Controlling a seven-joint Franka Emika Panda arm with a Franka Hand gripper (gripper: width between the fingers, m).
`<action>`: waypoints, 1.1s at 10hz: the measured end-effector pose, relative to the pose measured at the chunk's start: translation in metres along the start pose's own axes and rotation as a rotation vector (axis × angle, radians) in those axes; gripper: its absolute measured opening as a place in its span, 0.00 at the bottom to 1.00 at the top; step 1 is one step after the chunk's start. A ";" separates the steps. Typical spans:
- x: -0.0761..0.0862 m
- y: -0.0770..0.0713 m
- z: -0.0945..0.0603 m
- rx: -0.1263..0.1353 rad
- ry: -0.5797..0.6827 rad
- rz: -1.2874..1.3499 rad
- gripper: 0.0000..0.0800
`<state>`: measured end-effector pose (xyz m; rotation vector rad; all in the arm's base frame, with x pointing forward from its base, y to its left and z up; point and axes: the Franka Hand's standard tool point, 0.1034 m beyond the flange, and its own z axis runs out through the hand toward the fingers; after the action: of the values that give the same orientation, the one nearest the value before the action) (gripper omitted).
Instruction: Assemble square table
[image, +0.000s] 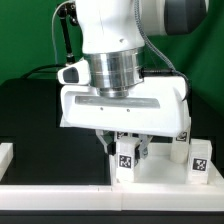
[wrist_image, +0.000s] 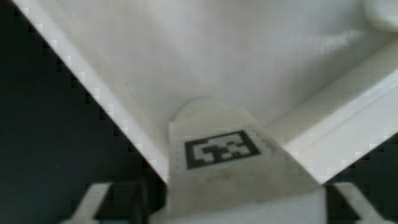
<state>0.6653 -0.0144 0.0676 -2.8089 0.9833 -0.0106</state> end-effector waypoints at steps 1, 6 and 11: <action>0.000 0.000 0.000 0.000 0.000 0.101 0.36; 0.005 0.005 -0.001 0.047 -0.009 0.677 0.36; 0.002 0.000 0.000 0.123 -0.097 1.297 0.36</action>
Offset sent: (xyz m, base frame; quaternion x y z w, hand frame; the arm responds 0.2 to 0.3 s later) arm 0.0000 0.0000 0.0000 0.0000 0.0000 0.1938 0.9810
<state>0.6672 -0.0158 0.0672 -1.5744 2.3882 0.2052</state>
